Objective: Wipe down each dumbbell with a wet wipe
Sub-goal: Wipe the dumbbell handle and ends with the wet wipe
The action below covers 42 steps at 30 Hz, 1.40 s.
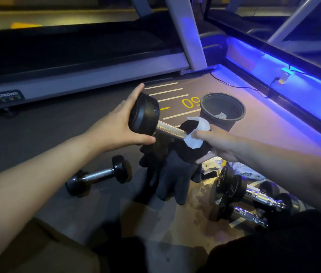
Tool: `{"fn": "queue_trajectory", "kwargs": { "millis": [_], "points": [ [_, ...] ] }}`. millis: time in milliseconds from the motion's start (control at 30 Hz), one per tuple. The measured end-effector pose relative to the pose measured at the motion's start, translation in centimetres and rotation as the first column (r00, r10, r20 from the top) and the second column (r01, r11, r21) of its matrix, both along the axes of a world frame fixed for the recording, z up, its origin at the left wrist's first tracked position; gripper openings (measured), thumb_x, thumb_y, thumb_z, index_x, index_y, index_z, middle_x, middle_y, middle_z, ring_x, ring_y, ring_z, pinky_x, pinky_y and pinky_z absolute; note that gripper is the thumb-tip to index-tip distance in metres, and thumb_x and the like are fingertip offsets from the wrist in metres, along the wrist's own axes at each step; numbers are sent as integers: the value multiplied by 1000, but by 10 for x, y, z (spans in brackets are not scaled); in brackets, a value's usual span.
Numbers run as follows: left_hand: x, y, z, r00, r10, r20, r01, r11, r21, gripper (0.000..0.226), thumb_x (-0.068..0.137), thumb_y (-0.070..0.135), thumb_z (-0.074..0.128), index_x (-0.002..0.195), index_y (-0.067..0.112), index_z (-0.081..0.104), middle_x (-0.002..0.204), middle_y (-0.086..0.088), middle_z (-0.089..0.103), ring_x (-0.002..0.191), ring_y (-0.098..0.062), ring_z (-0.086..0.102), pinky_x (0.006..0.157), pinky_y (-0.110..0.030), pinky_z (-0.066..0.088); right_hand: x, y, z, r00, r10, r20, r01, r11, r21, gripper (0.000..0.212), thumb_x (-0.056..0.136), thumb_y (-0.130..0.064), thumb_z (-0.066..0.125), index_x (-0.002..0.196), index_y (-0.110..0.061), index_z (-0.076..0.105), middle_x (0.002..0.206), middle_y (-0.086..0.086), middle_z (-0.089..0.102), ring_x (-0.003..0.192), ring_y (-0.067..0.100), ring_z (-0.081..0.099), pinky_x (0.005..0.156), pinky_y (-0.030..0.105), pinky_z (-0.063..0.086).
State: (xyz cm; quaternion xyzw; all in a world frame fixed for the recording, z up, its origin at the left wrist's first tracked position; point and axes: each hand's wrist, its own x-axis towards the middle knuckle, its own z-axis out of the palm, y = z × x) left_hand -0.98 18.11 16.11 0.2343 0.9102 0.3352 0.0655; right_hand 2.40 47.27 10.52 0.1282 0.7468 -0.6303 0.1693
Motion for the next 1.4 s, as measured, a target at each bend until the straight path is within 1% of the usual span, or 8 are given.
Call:
{"fn": "queue_trajectory", "kwargs": {
  "millis": [167,333,533,667,833,1167,1333,1400],
  "points": [
    [5,4,3,994,85,65,-83,996,-32,121,62,81,66,146,63,-19,160,-3,36,145,-26,38,115,-39,35,-4,-3,2,999,-11,44,13,1000,-28,45,91,-16,59,122,-49,60,127,9,63,113,36,61,68,56,58],
    [-5,3,3,965,226,130,-218,973,-69,110,74,77,64,154,53,-7,143,1,52,88,-24,71,76,-36,60,-6,-16,5,998,-59,24,58,998,37,35,87,-20,63,118,-35,64,123,12,62,107,37,62,61,51,59],
    [-19,-9,-18,903,343,258,-361,932,25,92,70,64,79,146,45,31,127,4,56,101,-26,64,75,-48,60,-5,-37,13,993,-115,-29,118,979,166,20,87,-19,65,92,-36,56,107,1,54,96,26,59,56,52,60],
    [-20,-16,-41,843,400,360,-460,882,98,73,77,34,82,139,30,46,120,3,61,102,-19,63,71,-30,50,-8,-47,4,990,-141,-5,138,963,233,59,72,-33,76,119,-25,42,120,-6,53,112,24,54,52,47,59],
    [-16,-18,-54,798,435,418,-522,845,116,65,80,19,77,138,26,49,100,10,58,97,-23,64,70,-32,49,-8,-59,-2,986,-157,-48,164,934,317,70,71,-34,75,127,-22,35,122,-4,53,99,21,59,46,44,58],
    [0,-43,-46,827,444,345,-500,862,88,68,76,22,81,135,27,48,102,7,59,98,-18,63,88,-35,56,-7,-79,1,988,-67,-138,118,905,408,72,57,-37,67,127,-22,55,108,-1,66,78,23,70,43,40,56],
    [14,-86,-36,814,488,315,-549,824,141,69,74,20,81,133,29,47,111,-2,63,97,-20,65,71,-32,55,-15,-113,1,969,43,-242,74,887,455,81,51,-47,64,128,-23,56,106,-13,70,79,9,72,58,32,60],
    [19,-108,-33,807,498,318,-563,811,161,69,74,19,82,133,29,47,109,0,63,92,-18,64,59,-28,51,-14,-135,7,964,81,-254,51,879,473,82,52,-48,63,128,-21,55,103,-13,70,73,5,71,51,24,56]
  ]
}}
